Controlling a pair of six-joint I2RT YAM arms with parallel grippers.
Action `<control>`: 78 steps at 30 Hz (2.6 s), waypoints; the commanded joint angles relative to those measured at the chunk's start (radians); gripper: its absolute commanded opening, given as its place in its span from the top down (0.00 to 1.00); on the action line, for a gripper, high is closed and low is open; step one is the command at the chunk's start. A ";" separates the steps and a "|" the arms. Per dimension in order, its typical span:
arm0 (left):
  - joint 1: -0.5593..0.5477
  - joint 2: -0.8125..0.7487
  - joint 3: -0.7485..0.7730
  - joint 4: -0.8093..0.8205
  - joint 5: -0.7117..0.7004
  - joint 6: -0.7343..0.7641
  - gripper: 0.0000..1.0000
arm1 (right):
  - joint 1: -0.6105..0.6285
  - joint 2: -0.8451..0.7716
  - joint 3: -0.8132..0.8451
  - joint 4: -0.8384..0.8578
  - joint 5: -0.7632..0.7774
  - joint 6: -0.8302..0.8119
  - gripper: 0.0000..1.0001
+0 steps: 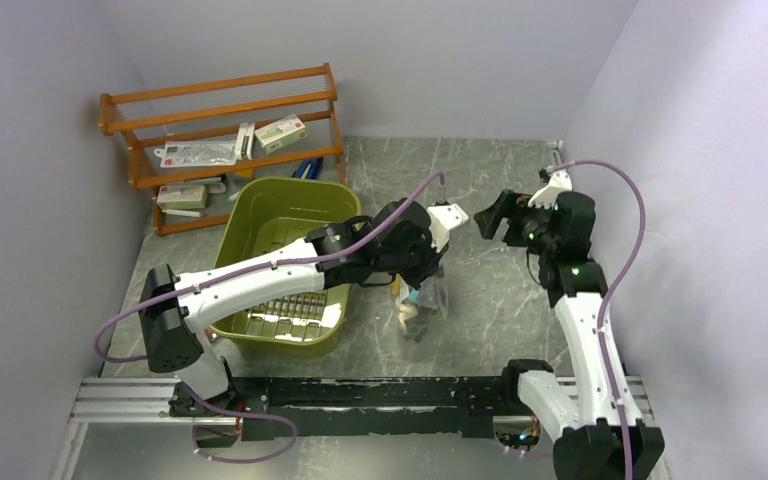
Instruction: Open the zip-top bag and remove the fake food
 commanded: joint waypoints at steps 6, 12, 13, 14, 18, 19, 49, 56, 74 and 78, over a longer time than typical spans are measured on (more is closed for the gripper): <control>0.002 -0.099 0.042 -0.152 0.270 0.279 0.93 | 0.003 -0.177 -0.383 0.587 -0.444 -0.380 0.15; 0.003 -0.176 -0.014 -0.227 0.292 0.460 0.93 | 0.004 -0.120 -0.383 0.561 -0.672 -0.489 0.20; 0.004 -0.195 -0.024 -0.222 0.274 0.468 0.93 | 0.004 -0.114 -0.380 0.570 -0.727 -0.496 0.20; 0.004 -0.208 -0.032 -0.219 0.255 0.478 0.93 | 0.004 -0.106 -0.374 0.572 -0.765 -0.497 0.20; 0.003 -0.223 -0.025 -0.238 0.254 0.549 0.93 | 0.004 -0.056 -0.337 0.507 -0.880 -0.538 0.18; 0.003 -0.222 -0.022 -0.239 0.258 0.579 0.93 | 0.004 -0.040 -0.322 0.479 -0.908 -0.556 0.18; 0.044 -0.242 -0.128 -0.039 0.095 0.550 0.64 | 0.004 0.264 -0.043 -0.074 -0.907 -0.870 1.00; 0.078 -0.220 -0.059 0.095 0.141 0.388 0.07 | 0.004 0.129 -0.085 -0.076 -0.850 -0.765 1.00; 0.109 0.010 0.120 -0.013 0.359 0.363 0.12 | 0.003 0.062 0.000 -0.180 -0.952 -0.933 1.00; 0.119 0.017 0.097 -0.023 0.292 0.370 0.19 | 0.004 0.031 -0.027 -0.159 -0.955 -0.922 1.00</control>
